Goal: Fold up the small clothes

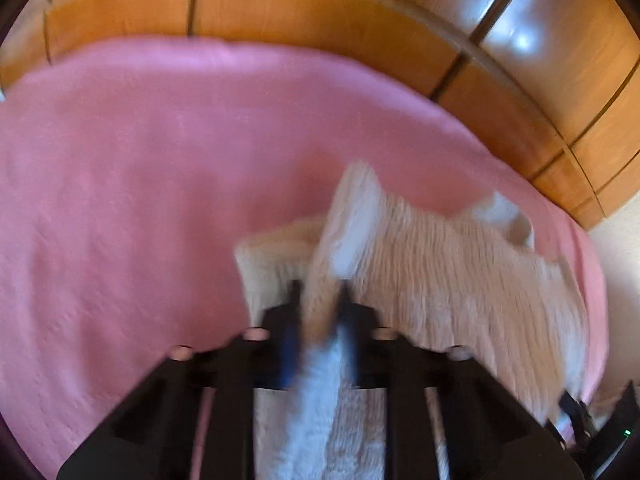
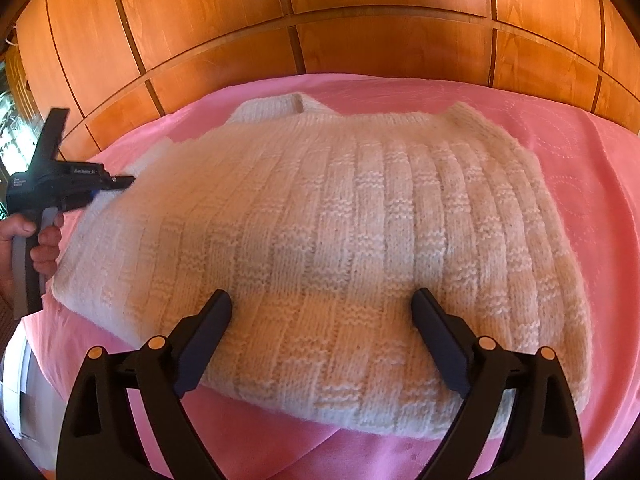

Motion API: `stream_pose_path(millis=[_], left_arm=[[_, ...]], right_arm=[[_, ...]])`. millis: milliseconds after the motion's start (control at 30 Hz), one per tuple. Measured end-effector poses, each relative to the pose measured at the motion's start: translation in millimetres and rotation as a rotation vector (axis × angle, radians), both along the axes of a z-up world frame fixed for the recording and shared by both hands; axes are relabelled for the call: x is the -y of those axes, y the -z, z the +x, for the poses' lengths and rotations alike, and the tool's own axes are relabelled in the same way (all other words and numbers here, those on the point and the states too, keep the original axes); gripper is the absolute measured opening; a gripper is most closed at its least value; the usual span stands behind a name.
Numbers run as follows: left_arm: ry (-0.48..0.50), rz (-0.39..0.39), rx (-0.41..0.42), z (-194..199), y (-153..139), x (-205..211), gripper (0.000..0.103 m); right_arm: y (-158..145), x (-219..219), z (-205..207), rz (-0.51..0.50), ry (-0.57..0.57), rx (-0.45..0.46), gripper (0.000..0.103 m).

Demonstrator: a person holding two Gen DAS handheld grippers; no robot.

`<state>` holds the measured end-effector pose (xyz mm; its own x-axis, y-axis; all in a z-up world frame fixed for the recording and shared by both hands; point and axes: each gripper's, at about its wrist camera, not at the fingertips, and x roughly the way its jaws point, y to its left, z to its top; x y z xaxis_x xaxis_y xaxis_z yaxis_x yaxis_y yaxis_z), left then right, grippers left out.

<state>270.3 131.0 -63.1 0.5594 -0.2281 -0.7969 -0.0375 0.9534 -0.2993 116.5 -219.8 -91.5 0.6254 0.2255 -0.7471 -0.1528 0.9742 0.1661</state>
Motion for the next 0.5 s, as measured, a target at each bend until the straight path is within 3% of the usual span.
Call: stream_pose_path(millis=[33, 100, 200, 267, 333, 400, 500], left_arm=[[-0.029, 0.008, 0.071, -7, -11, -1, 0.006], [-0.078, 0.034, 0.093, -10, -14, -2, 0.005], [-0.072, 0.094, 0.007, 0, 10, 6, 0.006], [-0.059, 0.164, 0.002, 3, 19, 17, 0.006], [-0.067, 0.191, 0.003, 1, 13, 23, 0.010], [-0.086, 0.175, 0.009, -8, 3, 18, 0.020], [-0.089, 0.155, 0.071, -24, -14, 21, 0.020]], right_arm=[[0, 0, 0, 0.001, -0.001, 0.001, 0.092], [2, 0, 1, 0.000, -0.004, 0.003, 0.093], [3, -2, 4, -0.012, -0.007, 0.001, 0.095], [1, -2, 5, -0.010, -0.016, -0.007, 0.095], [-6, 4, 4, 0.020, -0.036, -0.023, 0.092], [-20, 19, 4, 0.075, -0.027, -0.016, 0.080], [-41, 48, 8, 0.104, 0.051, 0.042, 0.072]])
